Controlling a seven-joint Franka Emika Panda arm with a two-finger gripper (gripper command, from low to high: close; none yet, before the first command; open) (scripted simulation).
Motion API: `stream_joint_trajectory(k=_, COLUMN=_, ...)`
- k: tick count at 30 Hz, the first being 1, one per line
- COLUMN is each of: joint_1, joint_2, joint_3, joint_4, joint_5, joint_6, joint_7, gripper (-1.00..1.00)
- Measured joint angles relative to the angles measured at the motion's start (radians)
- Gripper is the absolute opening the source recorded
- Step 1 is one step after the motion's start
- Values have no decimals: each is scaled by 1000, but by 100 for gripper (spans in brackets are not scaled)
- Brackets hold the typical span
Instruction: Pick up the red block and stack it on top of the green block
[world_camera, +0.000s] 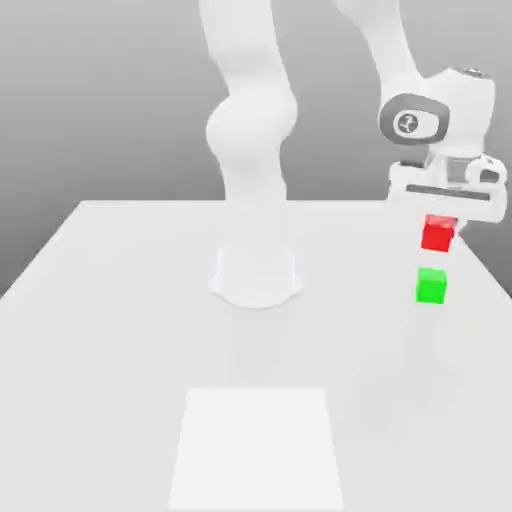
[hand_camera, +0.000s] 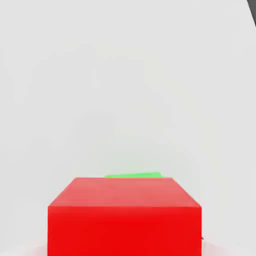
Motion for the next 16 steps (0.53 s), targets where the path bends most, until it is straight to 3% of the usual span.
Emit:
stream_joint_trajectory(k=8, joint_1=14, joint_2=92, joint_3=2, joint_4=7, joint_5=55, joint_6=61, joint_7=-40, gripper=-100)
stream_joint_trajectory(k=16, joint_1=2, joint_2=168, joint_3=-7, joint_4=5, joint_5=-28, joint_6=140, joint_7=17, gripper=-100)
